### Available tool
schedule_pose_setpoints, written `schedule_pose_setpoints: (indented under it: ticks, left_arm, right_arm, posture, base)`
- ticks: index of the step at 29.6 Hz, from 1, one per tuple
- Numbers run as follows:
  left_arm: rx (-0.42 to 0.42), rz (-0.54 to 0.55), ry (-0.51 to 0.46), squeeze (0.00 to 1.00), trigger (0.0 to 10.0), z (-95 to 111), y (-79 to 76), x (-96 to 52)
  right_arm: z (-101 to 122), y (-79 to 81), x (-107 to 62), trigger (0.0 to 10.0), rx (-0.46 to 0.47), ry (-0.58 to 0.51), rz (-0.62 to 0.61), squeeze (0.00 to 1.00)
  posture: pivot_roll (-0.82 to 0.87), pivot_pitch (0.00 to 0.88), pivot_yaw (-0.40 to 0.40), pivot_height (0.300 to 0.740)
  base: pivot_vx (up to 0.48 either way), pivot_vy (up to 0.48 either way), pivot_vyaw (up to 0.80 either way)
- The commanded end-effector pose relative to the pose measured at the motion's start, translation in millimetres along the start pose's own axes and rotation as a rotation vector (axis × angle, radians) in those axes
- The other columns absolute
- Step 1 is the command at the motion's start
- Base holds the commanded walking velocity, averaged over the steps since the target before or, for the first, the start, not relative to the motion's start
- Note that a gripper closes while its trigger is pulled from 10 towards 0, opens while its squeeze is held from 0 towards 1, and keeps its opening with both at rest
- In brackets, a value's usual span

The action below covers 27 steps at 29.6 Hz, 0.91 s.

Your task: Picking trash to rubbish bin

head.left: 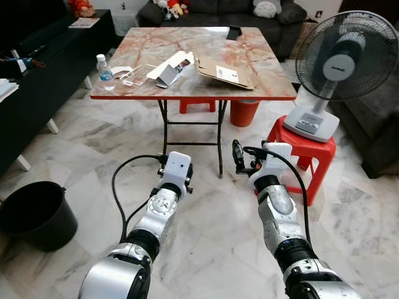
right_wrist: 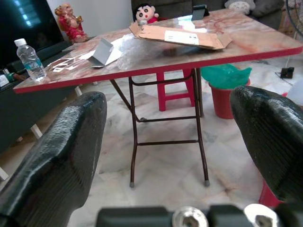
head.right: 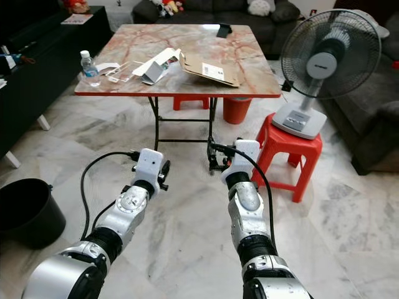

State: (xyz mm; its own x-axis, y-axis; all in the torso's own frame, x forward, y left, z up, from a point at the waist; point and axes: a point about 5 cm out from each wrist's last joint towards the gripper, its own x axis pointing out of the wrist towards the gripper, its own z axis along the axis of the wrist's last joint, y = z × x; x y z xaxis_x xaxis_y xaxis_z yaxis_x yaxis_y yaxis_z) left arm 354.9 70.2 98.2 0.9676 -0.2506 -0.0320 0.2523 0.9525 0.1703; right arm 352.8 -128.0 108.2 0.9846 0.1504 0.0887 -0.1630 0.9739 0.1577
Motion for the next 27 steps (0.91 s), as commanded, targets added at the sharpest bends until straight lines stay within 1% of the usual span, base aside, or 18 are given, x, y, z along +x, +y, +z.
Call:
schedule_pose_setpoints:
  ticks: [1,2,3,6,8,12,23,27]
  left_arm:
    - [0.013,0.028,-0.034,0.00,10.0,8,4.3,2.8]
    - [0.008,0.032,-0.031,0.00,10.0,8,4.8,2.9]
    - [0.006,0.036,-0.022,0.00,10.0,8,5.9,3.3]
    - [0.008,0.036,-0.018,0.00,10.0,7,7.0,3.4]
    - [0.009,0.037,-0.017,0.00,10.0,7,7.4,3.4]
    - [0.014,0.043,-0.020,0.00,10.0,7,8.4,3.3]
    - [0.019,0.062,-0.020,0.00,10.0,8,10.3,3.5]
    - [0.021,0.068,-0.021,0.00,10.0,9,10.9,3.9]
  right_arm:
    - [7,2.6,3.2,10.0,-0.020,-0.017,0.020,0.00]
    - [7,2.6,3.2,10.0,-0.022,-0.018,0.021,0.00]
    - [9,2.5,2.6,10.0,-0.044,-0.034,0.022,0.00]
    - [10,4.4,1.8,10.0,-0.066,-0.039,0.039,0.00]
    - [9,5.0,1.9,10.0,-0.056,-0.034,0.038,0.00]
    - [11,6.5,2.7,10.0,-0.031,-0.032,0.039,0.00]
    - [12,13.9,3.1,10.0,-0.054,-0.031,0.070,0.00]
    - [12,17.1,2.4,10.0,-0.062,-0.036,0.085,0.00]
  posture:
    - [-0.16,0.020,-0.002,0.740]
    - [-0.16,0.019,-0.004,0.740]
    - [-0.16,0.019,-0.004,0.740]
    - [-0.15,0.019,-0.005,0.740]
    - [-0.16,0.017,-0.005,0.740]
    - [-0.16,0.018,-0.005,0.740]
    - [-0.16,0.017,-0.010,0.740]
    - [-0.16,0.016,-0.012,0.740]
  base:
    - [0.371,0.000,0.00]
    - [0.371,0.000,0.00]
    - [0.371,0.000,0.00]
    - [0.370,0.000,0.73]
    - [0.371,0.000,0.79]
    - [0.368,0.000,0.00]
    - [0.366,0.000,0.00]
    - [0.366,0.000,0.60]
